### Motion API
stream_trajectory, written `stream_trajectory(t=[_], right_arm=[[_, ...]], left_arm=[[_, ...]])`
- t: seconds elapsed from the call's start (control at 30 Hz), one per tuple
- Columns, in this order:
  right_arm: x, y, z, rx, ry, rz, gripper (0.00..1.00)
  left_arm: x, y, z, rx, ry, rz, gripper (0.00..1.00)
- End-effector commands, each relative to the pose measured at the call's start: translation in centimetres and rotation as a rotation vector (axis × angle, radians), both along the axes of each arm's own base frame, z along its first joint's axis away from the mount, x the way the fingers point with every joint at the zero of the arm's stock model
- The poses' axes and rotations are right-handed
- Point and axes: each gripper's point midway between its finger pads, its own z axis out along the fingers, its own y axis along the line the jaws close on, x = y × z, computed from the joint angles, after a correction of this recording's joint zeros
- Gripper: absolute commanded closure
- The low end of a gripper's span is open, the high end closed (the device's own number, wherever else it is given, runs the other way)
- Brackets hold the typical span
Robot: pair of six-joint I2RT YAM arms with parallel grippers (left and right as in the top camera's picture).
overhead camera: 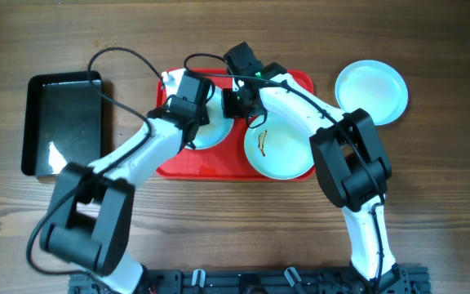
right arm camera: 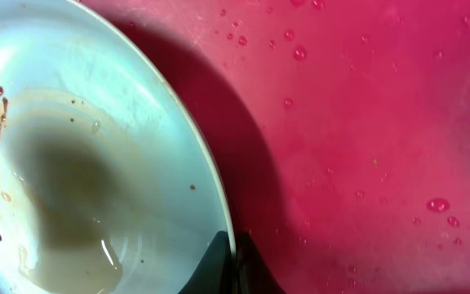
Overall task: Clean dirty plates on tray and stack at the side
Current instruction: 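Scrub the plate center with the sponge in the left gripper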
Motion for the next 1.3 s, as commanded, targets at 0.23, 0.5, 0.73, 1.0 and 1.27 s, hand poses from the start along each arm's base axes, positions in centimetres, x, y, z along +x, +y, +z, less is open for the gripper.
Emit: stream_trajectory(t=[0.23,0.5,0.73,1.0,1.27], right_arm=[[-1.8,1.3,0.1,0.041,-0.036,0.326,0.96],[-2.5,0.9,-0.1,0.020,-0.026,0.389,0.96],[-2.5,0.9,-0.1,0.024,-0.020,0.367,0.96],[-2.3,1.0,0.0,0.025,-0.020,0.346,0.96],[-2.2,0.8,-0.1,0.017,-0.018,0.327,0.96]], left_arm=[[-0.4,-3.3,0.9,-0.141,0.022,-0.130,0.96],[-1.4,-2.9,-0.3,-0.119,0.079,-0.127,0.96],[-2.2,-4.6,-0.8,-0.204,0.123,-0.177,0.96],[-2.9,-4.2,-4.1,-0.199,0.207,-0.126,0.96],[-4.0,0.7,-5.2,0.043,0.243,-0.006,0.96]])
